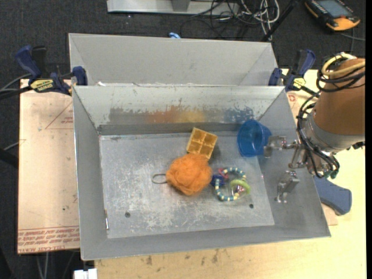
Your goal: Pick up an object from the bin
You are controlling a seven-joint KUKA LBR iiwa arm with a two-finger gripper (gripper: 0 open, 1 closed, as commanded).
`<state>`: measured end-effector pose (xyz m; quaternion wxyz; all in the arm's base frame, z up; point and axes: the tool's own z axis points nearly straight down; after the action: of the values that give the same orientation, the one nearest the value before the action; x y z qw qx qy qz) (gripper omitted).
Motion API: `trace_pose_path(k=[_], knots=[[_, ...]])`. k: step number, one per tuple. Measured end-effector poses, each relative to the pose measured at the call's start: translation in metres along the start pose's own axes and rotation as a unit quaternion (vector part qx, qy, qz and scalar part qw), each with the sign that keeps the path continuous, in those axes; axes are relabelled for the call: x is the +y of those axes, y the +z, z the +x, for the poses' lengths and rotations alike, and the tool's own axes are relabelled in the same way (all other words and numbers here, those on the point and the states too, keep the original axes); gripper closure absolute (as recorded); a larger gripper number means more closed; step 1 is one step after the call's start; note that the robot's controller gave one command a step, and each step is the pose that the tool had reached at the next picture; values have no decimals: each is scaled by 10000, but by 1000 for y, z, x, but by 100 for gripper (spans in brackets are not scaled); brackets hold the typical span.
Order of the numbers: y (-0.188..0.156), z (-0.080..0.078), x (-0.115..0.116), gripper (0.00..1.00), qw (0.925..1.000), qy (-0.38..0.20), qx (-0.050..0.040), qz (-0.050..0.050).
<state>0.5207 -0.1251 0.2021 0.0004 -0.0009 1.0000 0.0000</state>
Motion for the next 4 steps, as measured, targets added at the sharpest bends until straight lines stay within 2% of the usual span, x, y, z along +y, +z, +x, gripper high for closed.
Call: trace_pose_path(k=[1, 2, 3, 4], knots=[[0, 0, 0, 0, 10000, 0, 0, 0], [41, -20, 19, 0, 9999, 135, -50, 10], [104, -6, 25, 0, 10000, -7, -22, -5], [116, -37, 55, 100, 9989, -461, -19, -3]])
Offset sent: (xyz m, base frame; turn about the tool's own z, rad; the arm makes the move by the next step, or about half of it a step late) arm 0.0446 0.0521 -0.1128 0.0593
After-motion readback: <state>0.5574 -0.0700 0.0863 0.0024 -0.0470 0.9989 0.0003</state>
